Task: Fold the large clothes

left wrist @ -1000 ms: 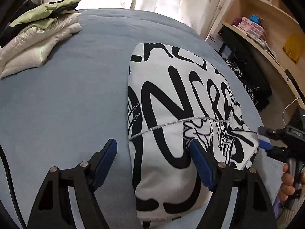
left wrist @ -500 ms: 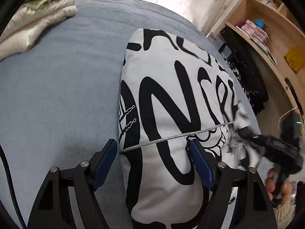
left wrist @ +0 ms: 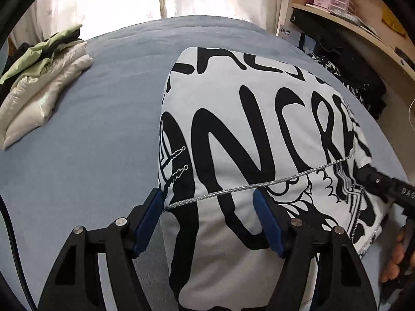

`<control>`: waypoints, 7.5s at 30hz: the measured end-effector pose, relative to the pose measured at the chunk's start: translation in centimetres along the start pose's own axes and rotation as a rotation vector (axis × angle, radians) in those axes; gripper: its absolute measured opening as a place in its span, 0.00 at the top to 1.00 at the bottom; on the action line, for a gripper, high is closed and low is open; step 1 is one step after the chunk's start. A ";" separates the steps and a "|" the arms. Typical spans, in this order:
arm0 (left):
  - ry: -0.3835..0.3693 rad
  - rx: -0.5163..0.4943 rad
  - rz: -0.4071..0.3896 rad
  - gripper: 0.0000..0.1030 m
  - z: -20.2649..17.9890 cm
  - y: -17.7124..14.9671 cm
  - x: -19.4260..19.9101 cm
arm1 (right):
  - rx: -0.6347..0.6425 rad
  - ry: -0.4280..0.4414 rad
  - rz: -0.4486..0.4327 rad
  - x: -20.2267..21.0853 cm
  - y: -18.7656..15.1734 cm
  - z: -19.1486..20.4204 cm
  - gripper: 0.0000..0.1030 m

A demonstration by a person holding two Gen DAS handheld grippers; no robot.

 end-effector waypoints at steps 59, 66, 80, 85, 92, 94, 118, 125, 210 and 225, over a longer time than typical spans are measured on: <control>0.113 0.075 -0.222 0.32 1.8 8.6 0.5 | 0.225 -0.002 -0.149 -0.9 7.7 13.8 0.82; 0.053 0.177 -0.132 0.26 4.8 10.5 -5.1 | 0.274 -0.211 -0.210 -5.8 8.9 12.0 0.79; 0.093 0.111 -0.131 0.13 5.1 8.8 -2.1 | 0.055 -0.152 -0.113 -1.1 9.9 5.5 0.81; 0.017 0.151 -0.167 0.13 4.0 5.8 2.4 | 0.124 -0.052 -0.115 2.8 6.0 7.6 0.78; 0.029 0.121 -0.127 0.13 2.1 -0.5 3.9 | 0.226 0.002 -0.031 2.8 -1.1 10.3 0.78; 0.068 0.127 -0.077 0.13 2.6 -1.9 3.0 | 0.232 -0.031 -0.011 2.2 -2.6 9.6 0.78; -0.167 0.234 -0.033 0.13 4.2 -2.3 7.1 | 0.019 0.006 0.025 8.7 -0.9 -1.3 0.41; -0.297 0.326 0.055 0.13 5.2 -0.4 3.0 | -0.112 0.106 0.155 3.2 2.8 -4.5 0.37; 0.052 0.350 -0.062 0.08 59.5 33.8 14.5 | 0.170 0.247 0.141 -4.6 -6.8 15.3 0.57; 0.224 0.210 -0.163 0.00 57.7 30.4 15.0 | 0.185 0.197 0.081 -4.2 -9.2 15.2 0.47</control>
Point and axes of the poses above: each gripper's, at about its wrist camera, not at the fingertips, and x roughly against the way its jaws point, z to its left, y to its top, the point moved 2 cm from there along -x, roughly the way its jaws point, and after that the axes turned 15 degrees about -y, right-handed, at the moved point
